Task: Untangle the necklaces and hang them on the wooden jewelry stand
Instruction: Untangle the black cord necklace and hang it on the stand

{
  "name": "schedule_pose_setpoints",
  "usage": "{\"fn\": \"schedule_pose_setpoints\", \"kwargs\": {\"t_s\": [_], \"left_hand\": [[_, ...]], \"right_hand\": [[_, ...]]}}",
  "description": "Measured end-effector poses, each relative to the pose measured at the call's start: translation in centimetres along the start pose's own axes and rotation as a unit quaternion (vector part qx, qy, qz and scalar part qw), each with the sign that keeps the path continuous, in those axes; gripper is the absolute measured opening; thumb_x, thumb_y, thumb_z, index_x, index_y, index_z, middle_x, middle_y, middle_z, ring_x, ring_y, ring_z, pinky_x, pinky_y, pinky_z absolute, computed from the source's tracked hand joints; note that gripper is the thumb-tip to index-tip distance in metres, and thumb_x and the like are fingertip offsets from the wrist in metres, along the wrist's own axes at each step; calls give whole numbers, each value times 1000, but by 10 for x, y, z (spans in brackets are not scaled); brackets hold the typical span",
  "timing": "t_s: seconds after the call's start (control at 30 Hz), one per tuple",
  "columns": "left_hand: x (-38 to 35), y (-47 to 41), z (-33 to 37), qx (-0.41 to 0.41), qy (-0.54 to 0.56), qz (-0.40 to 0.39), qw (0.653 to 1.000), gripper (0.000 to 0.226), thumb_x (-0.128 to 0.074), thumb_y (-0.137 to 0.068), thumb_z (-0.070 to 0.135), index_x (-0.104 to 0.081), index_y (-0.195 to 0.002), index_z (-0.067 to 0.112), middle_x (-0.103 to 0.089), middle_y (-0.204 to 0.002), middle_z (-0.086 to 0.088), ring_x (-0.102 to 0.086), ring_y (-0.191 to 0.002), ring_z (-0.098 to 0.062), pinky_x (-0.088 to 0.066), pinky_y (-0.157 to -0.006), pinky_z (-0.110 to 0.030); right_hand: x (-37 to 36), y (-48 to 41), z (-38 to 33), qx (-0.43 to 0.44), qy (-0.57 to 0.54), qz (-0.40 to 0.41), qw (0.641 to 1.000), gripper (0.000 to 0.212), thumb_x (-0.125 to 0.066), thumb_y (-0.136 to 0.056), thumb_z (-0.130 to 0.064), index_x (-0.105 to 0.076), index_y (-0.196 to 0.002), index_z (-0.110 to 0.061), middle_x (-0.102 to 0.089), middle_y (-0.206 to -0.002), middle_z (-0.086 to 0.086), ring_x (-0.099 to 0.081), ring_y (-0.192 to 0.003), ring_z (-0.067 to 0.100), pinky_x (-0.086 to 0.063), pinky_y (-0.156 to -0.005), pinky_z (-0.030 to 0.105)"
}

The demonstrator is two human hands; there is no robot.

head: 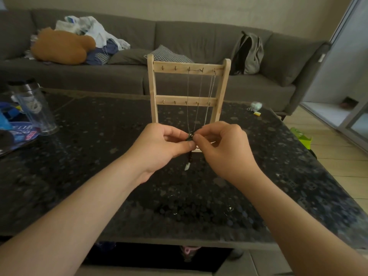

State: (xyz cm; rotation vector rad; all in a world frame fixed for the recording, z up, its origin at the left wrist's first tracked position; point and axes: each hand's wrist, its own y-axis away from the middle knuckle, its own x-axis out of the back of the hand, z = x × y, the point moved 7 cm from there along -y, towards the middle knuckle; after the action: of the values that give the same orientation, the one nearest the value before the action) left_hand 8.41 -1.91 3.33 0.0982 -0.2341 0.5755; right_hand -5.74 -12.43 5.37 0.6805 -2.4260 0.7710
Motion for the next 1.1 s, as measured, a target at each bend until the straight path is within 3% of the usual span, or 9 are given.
{"fn": "schedule_pose_setpoints", "kwargs": {"t_s": [0.1,0.27,0.57,0.7,0.87,1.1], "left_hand": [[-2,0,-1,26,64,-23,997,22,-84,-90,8,-79,-111,12,-84,-103,-5,-81,-103,-17,-62,-103,-43],[-6,-1,-7,73,132,-53,987,17,-70,-103,9,-77,-118,9,-84,-109,-9,-80,-107,-20,-56,-111,-46],[-8,-1,-4,86,158,-73,981,22,-65,-106,14,-75,-125,8,-83,-114,-10,-79,-111,-23,-52,-115,-51],[-9,-2,-5,87,130,-87,984,24,-62,-109,22,-76,-125,11,-83,-116,-6,-77,-115,-21,-52,-114,-53],[-6,-1,-4,64,114,-79,988,24,-55,-112,15,-73,-127,9,-83,-114,-7,-80,-109,-20,-55,-111,-49],[-8,-1,-4,70,141,-68,985,22,-61,-109,13,-73,-126,7,-83,-112,-12,-81,-106,-25,-56,-110,-50]], "right_hand": [[0,0,-7,45,54,8,997,6,-73,-101,-23,-79,-103,-24,-69,-100,-13,-65,-85,-5,-44,-69,2],[-6,1,-2,15,0,-43,999,14,-75,-99,-22,-80,-112,-24,-76,-93,-18,-71,-86,-8,-57,-76,9],[-7,-1,7,-54,-141,-61,987,2,-77,-99,-22,-79,-99,-22,-81,-88,-7,-75,-83,3,-57,-72,12],[-10,-1,7,-54,-138,-82,986,9,-70,-104,-25,-77,-99,-23,-78,-87,-1,-70,-76,3,-55,-69,15],[-4,0,7,-43,-118,-57,990,9,-76,-100,-30,-83,-100,-24,-81,-87,-10,-75,-85,2,-58,-78,18],[2,3,4,-45,-99,-7,994,11,-82,-94,-31,-83,-87,-23,-79,-76,-12,-75,-74,0,-59,-68,14]]}}
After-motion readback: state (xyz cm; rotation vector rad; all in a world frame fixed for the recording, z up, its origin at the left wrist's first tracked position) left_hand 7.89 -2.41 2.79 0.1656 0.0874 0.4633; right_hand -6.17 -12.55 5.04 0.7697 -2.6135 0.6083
